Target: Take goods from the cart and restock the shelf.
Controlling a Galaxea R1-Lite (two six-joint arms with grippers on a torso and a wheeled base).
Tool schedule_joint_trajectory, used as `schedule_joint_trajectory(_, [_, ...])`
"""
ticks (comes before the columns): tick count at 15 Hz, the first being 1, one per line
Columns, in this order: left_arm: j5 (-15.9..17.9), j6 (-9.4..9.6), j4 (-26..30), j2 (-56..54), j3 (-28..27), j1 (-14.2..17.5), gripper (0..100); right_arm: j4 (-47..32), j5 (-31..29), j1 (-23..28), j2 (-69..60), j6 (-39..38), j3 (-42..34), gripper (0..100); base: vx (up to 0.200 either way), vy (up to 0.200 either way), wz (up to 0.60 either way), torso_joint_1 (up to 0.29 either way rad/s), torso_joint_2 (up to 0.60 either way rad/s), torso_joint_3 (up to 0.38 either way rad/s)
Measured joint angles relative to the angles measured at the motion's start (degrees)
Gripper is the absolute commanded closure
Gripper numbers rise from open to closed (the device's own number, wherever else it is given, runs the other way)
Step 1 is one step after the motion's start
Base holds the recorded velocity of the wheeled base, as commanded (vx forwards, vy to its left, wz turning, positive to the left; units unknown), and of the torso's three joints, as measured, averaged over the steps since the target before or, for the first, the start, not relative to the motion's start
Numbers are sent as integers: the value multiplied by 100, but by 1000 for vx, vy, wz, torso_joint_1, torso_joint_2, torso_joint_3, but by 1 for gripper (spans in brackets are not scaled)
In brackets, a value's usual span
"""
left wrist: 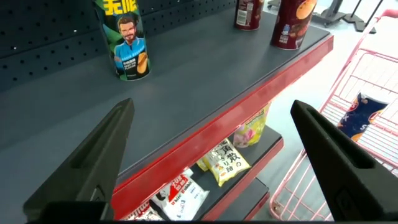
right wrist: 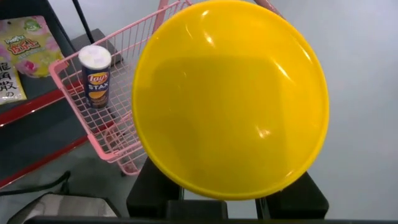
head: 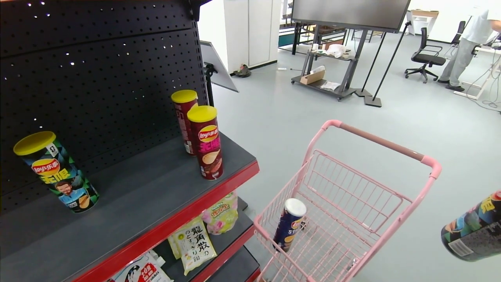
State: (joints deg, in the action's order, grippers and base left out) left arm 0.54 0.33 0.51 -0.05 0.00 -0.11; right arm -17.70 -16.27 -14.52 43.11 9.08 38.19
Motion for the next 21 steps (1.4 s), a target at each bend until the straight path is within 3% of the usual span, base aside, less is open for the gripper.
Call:
schedule_joint_trajectory(11, [0, 10, 0, 0, -2, -2, 0, 341, -33, 5, -711, 195, -529, 100, 0, 0, 600, 4, 3, 1])
schedule_joint_trajectory(21, [15, 27, 0, 68, -7, -7, 0, 290, 112, -9, -2434, 530, -1030, 100, 0, 0, 0, 0, 0, 0])
